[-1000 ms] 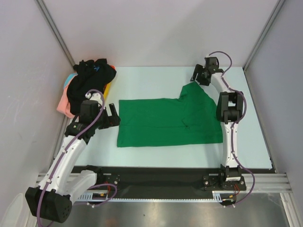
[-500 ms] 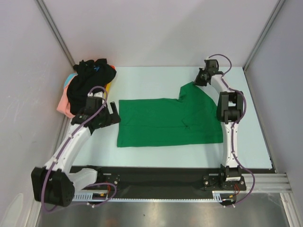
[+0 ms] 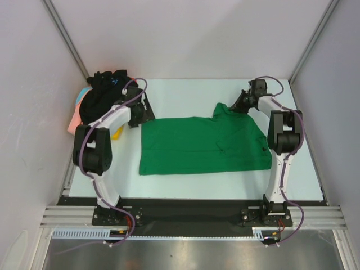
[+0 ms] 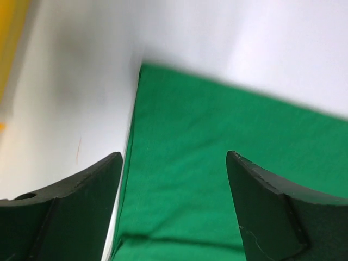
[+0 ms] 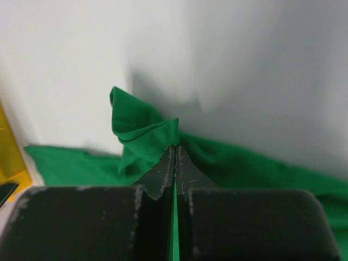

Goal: Fold and stack the t-shirts

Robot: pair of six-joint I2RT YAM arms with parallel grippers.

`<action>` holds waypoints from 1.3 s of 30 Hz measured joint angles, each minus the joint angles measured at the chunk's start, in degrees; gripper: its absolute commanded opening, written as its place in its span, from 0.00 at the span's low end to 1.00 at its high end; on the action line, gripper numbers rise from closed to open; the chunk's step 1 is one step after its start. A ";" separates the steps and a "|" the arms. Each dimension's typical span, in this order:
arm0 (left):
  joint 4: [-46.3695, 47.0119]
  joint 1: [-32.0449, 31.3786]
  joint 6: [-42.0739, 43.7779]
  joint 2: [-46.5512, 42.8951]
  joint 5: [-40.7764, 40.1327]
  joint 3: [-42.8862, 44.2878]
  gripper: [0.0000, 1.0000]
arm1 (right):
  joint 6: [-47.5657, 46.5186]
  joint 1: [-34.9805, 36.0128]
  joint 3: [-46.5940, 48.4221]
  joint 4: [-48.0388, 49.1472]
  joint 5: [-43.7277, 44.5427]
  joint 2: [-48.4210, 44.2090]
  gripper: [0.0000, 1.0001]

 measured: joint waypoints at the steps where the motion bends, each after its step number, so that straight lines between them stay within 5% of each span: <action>1: -0.02 -0.02 -0.04 1.79 -0.74 2.32 0.80 | 0.61 -0.17 -1.90 0.39 -0.59 -1.77 0.00; 7: 0.68 -0.02 -0.17 8.46 -3.87 9.77 0.67 | 1.68 -0.26 -5.92 2.99 -3.19 -8.68 0.00; 20: 1.64 0.00 -0.61 17.40 -4.98 14.49 0.62 | 2.10 -0.26 -8.79 3.61 -4.87 -12.17 0.00; 26: 0.87 0.17 -0.59 18.60 -5.22 16.17 0.47 | 2.08 -0.33 -10.95 3.93 -4.90 -14.49 0.00; 33: 0.52 0.44 -0.85 19.17 -3.98 16.81 0.08 | 2.05 -1.27 -12.63 3.89 -4.90 -14.71 0.00; 39: 0.28 0.48 -0.83 19.32 -2.84 17.20 0.02 | 1.95 -4.00 -17.79 4.52 -4.09 -19.58 0.00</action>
